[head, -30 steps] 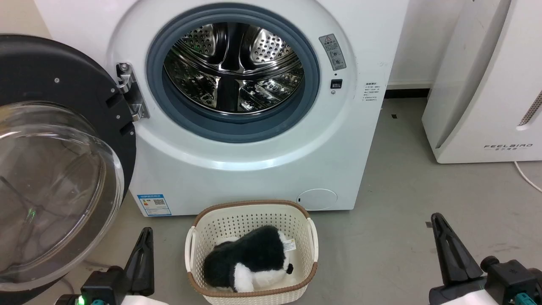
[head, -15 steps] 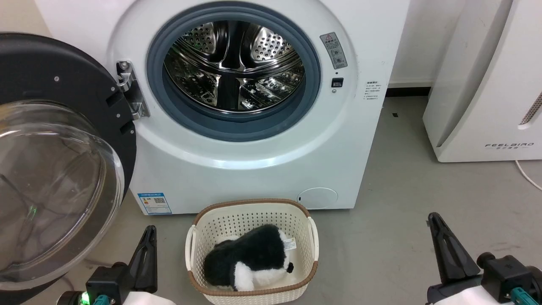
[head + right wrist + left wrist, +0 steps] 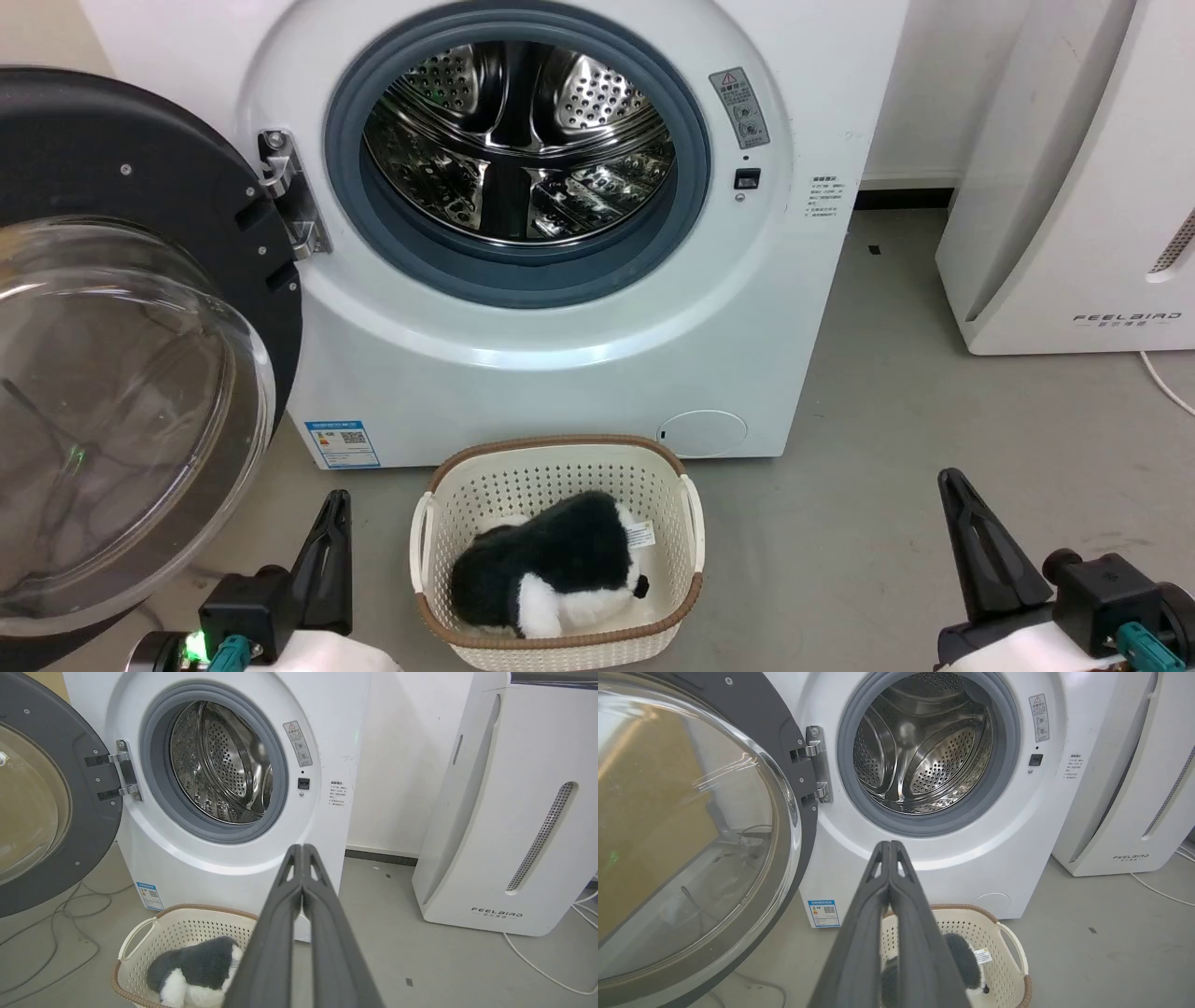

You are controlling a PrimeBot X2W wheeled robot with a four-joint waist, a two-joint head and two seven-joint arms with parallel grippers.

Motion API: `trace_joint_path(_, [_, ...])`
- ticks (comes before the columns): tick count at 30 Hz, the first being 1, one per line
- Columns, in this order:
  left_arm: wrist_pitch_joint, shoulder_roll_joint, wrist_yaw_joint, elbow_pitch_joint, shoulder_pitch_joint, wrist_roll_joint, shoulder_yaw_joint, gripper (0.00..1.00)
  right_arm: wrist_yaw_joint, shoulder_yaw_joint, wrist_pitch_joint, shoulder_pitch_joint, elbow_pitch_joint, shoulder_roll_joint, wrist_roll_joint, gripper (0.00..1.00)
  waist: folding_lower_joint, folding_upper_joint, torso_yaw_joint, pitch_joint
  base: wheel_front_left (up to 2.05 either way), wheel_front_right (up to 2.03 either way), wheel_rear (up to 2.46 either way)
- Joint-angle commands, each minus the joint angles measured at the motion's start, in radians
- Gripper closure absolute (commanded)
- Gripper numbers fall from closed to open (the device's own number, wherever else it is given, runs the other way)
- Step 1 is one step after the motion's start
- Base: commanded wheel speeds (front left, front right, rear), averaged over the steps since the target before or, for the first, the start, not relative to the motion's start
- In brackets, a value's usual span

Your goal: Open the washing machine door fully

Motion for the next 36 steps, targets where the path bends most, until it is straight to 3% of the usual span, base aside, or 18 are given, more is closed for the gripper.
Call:
trace_joint_path(1, [0.01,0.0,0.008,-0.006,-0.014,0.01,-0.002,1.0,0.0,0.003,0.008,-0.019,0.005,0.002,-0.008,1.0,0.0,-0.0001,0.0,0.001,0.0,0.0,0.0])
trace_joint_path(36, [0.079,-0.001,0.034,-0.02,-0.039,0.031,-0.025,1.0,0.0,0.013,0.078,-0.046,0.02,0.002,-0.015,1.0,0.0,-0.0001,0.008,0.013,0.0,0.0,0.0])
